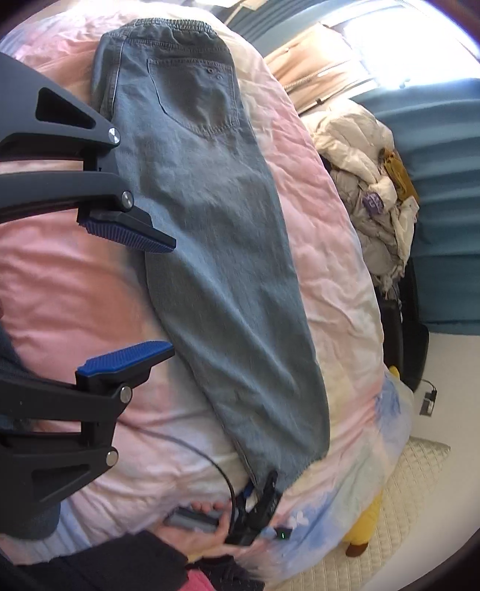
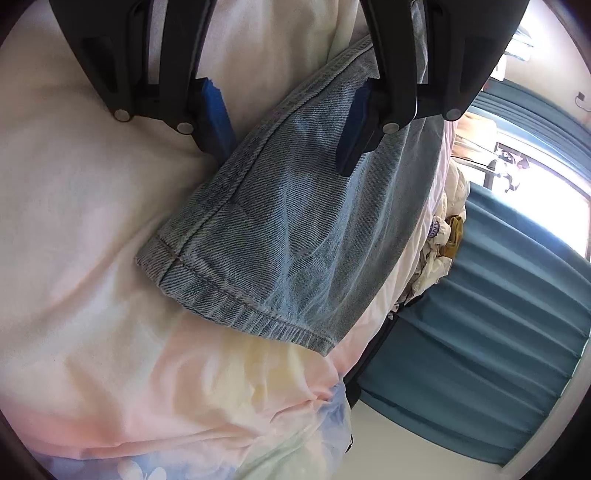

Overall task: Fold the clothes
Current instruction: 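Grasp the leg hem with the right gripper, then lift the hem with the right gripper toward the waistband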

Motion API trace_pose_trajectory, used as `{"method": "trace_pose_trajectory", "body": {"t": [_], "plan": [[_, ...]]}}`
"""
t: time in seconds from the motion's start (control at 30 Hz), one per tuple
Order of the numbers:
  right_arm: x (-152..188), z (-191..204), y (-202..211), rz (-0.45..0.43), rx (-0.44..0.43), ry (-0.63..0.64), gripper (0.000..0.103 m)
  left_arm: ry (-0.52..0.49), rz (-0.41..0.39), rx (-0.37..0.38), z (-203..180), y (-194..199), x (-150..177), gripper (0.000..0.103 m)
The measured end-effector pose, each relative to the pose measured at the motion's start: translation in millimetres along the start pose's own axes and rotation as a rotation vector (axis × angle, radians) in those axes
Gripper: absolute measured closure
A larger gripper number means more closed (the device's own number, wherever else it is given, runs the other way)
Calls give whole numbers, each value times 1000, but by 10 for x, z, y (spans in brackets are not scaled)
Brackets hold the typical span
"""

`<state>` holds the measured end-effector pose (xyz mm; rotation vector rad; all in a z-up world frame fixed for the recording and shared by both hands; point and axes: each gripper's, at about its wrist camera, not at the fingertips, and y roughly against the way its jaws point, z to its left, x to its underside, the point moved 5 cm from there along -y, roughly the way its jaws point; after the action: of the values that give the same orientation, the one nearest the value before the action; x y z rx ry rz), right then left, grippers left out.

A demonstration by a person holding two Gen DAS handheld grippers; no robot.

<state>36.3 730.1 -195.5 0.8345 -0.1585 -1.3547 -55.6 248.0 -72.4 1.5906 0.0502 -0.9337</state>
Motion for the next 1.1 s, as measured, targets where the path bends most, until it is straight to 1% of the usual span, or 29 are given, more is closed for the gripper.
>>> {"method": "trace_pose_trajectory", "body": {"t": [0.1, 0.2, 0.37, 0.5, 0.6, 0.67, 0.7, 0.73, 0.83, 0.9, 0.97, 1.03, 1.1], "plan": [[26, -13, 34, 5, -20, -38, 48, 60, -4, -49, 418, -289, 15, 52], [7, 7, -4, 21, -11, -43, 48, 141, -10, -79, 794, -511, -1, 52], [-133, 11, -136, -4, -8, -90, 48, 176, -40, -126, 1163, -819, 23, 52], [-340, 44, -295, -54, 27, -96, 49, 221, -54, -162, 1441, -964, 116, 52], [-453, 76, -380, -86, 33, -103, 50, 275, -72, -115, 1589, -986, 210, 52], [-486, 117, -413, -97, 59, -82, 59, 292, -57, -114, 1637, -1040, 251, 52], [-496, 147, -411, -104, 69, -69, 65, 290, -52, -116, 1635, -1064, 264, 52], [-505, 176, -409, -111, 79, -55, 72, 281, -52, -121, 1620, -1080, 273, 52], [-536, 319, -339, -134, 104, 5, 89, 249, -45, -144, 1572, -1137, 298, 52], [-556, 499, -254, -142, 111, 55, 92, 242, -43, -136, 1563, -1125, 300, 52], [-574, 708, -158, -146, 116, 108, 93, 236, -42, -127, 1556, -1107, 302, 52], [-578, 942, -47, -148, 113, 147, 93, 245, -35, -95, 1564, -1023, 265, 52], [-545, 1226, 80, -158, 89, 191, 93, 252, -60, -83, 1575, -875, 209, 52]]}}
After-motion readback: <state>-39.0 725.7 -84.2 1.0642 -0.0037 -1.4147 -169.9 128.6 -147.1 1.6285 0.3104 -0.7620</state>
